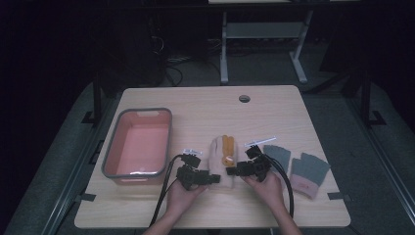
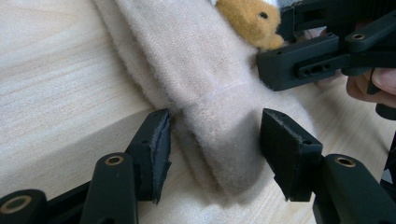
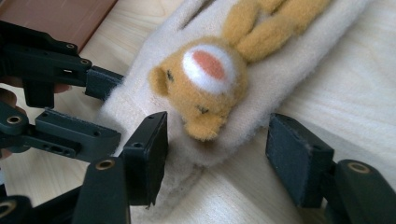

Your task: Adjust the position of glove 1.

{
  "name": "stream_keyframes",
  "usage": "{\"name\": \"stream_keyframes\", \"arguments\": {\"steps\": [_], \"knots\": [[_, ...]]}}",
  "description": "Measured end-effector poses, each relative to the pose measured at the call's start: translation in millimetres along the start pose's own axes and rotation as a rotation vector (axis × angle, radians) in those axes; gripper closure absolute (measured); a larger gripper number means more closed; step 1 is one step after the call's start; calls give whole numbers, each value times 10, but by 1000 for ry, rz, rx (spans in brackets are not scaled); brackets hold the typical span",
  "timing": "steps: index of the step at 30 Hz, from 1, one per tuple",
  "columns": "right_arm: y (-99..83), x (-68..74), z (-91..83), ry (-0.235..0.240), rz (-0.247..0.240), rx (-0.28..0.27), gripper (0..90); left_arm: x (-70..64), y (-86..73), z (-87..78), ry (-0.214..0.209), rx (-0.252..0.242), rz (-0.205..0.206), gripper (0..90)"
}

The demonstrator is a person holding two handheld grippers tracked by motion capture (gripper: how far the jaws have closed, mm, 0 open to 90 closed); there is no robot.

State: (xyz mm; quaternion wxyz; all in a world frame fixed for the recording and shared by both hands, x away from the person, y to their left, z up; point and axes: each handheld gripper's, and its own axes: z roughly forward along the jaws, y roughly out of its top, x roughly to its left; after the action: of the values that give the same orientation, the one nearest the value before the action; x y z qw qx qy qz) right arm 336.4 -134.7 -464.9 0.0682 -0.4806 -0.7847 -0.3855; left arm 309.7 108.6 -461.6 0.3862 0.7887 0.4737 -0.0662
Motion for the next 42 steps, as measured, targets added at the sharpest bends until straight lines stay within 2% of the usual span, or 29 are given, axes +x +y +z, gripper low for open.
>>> {"name": "stream_keyframes", "arguments": {"steps": [2,3,6,7,13,15,19,25,31,36,40,42], "knots": [[-7,-9,0,5,5,-8,411,2,4,4,-5,3,0,448],[-21,-12,-4,12,38,-11,435,1,7,10,-9,4,-1,468],[-30,-5,-3,10,49,-17,447,-2,21,17,-8,16,10,478],[-36,-2,6,24,67,-18,474,-4,26,20,-8,21,13,490],[-45,2,31,41,93,-24,514,3,37,27,-11,27,12,522],[-69,28,69,44,112,-52,558,11,48,32,-18,33,9,540],[-91,52,94,42,127,-67,588,28,67,39,-27,45,11,558],[-104,20,113,82,183,-74,633,36,78,53,-36,47,11,580],[-133,8,144,98,199,-96,683,63,101,66,-63,50,-2,623],[-144,-14,144,117,211,-100,706,67,103,64,-69,41,-7,642],[-130,0,117,115,189,-101,754,94,108,60,-97,30,-37,657],[-129,-4,113,120,187,-102,762,101,108,57,-104,29,-38,660]]}}
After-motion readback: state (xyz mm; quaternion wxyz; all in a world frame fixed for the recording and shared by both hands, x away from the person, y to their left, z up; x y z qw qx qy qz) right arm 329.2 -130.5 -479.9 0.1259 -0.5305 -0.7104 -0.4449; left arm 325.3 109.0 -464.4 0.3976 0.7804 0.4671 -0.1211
